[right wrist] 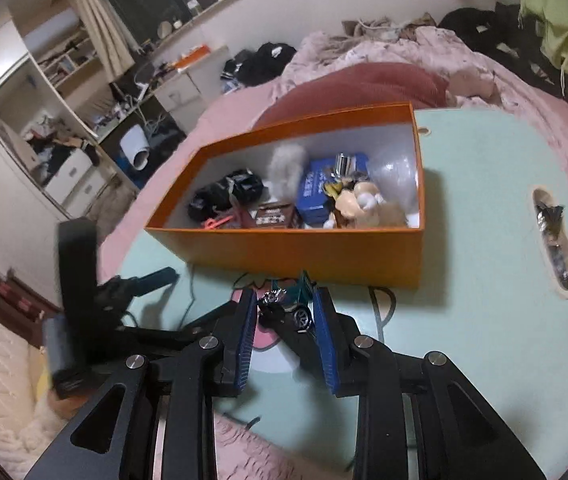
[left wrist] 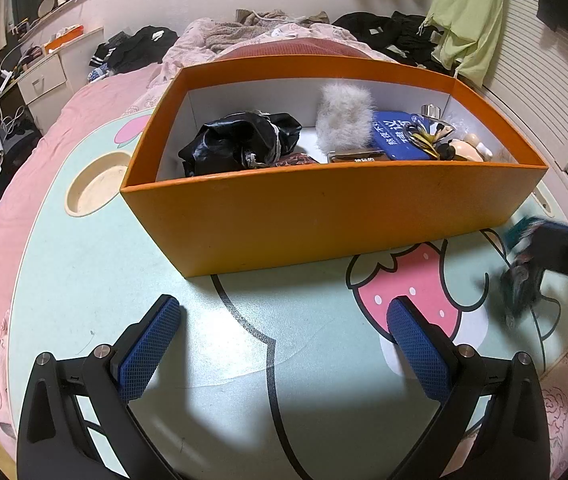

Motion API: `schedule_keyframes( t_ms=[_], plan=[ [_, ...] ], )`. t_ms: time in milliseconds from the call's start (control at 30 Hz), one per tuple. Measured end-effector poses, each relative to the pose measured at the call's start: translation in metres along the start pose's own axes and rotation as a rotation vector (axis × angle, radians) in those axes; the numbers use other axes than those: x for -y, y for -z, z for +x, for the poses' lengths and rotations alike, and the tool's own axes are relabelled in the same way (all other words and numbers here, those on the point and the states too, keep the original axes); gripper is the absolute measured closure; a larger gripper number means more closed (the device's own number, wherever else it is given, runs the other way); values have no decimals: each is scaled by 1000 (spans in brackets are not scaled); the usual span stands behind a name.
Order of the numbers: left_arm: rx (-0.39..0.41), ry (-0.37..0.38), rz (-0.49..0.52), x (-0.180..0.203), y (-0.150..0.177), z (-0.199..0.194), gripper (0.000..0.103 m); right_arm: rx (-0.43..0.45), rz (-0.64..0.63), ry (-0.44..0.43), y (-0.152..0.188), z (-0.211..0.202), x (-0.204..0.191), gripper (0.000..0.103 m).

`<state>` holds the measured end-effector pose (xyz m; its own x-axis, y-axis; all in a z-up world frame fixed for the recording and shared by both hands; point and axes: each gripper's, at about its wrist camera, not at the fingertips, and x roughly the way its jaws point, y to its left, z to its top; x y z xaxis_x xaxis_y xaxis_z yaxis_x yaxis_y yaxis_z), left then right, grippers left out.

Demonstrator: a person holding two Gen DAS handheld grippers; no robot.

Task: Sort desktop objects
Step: 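Reach into the orange box with the right gripper, grasp the dark toy car, place it on the table, then grasp the white fur ball in the box with the left gripper, set it on the table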

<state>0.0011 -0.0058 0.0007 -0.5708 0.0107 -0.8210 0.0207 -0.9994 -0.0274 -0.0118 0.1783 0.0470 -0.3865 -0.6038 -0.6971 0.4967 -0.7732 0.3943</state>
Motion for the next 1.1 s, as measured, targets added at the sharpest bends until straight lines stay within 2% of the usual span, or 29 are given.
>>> schedule_keyframes(
  t_ms=[67, 133, 167, 200, 267, 333, 433, 467, 500, 533, 600, 667, 900, 1000, 1100],
  plan=[
    [0, 0, 0, 0, 0, 0, 0, 53, 10, 24, 3, 3, 4, 74],
    [0, 0, 0, 0, 0, 0, 0, 86, 16, -9, 8, -5, 10, 62],
    [1, 0, 0, 0, 0, 0, 0, 115, 3, -7, 12, -14, 9, 47],
    [0, 0, 0, 1, 0, 0, 0, 139, -11, 7, 15, -22, 9, 39],
    [0, -1, 0, 0, 0, 0, 0, 181, -76, 81, 25, -37, 8, 34],
    [0, -1, -1, 0, 0, 0, 0, 169, -127, 133, 35, -40, 8, 33],
    [0, -1, -1, 0, 0, 0, 0, 89, -216, 218, 56, -24, 10, 31],
    [0, -1, -1, 0, 0, 0, 0, 64, -237, 261, 62, -15, 11, 27],
    [0, -1, -1, 0, 0, 0, 0, 77, -292, 328, 69, -6, 8, 21],
    [0, -2, -1, 0, 0, 0, 0, 99, -315, 343, 73, -4, 7, 16],
    [1, -2, 0, -1, 0, -1, 0, 79, -290, 300, 71, -1, 14, 10],
    [3, -2, 0, 0, 1, -1, 0, 78, -278, 309, 70, 1, 20, 6],
    [0, 4, -19, -3, 1, -5, 0, 81, -275, 311, 74, 2, 21, 1],
    [82, 24, -43, -13, 0, -28, 4, 84, -274, 311, 75, 2, 23, 1],
    [194, 97, -39, -15, -20, -65, 11, 83, -274, 311, 76, 1, 24, 1]
  ],
)
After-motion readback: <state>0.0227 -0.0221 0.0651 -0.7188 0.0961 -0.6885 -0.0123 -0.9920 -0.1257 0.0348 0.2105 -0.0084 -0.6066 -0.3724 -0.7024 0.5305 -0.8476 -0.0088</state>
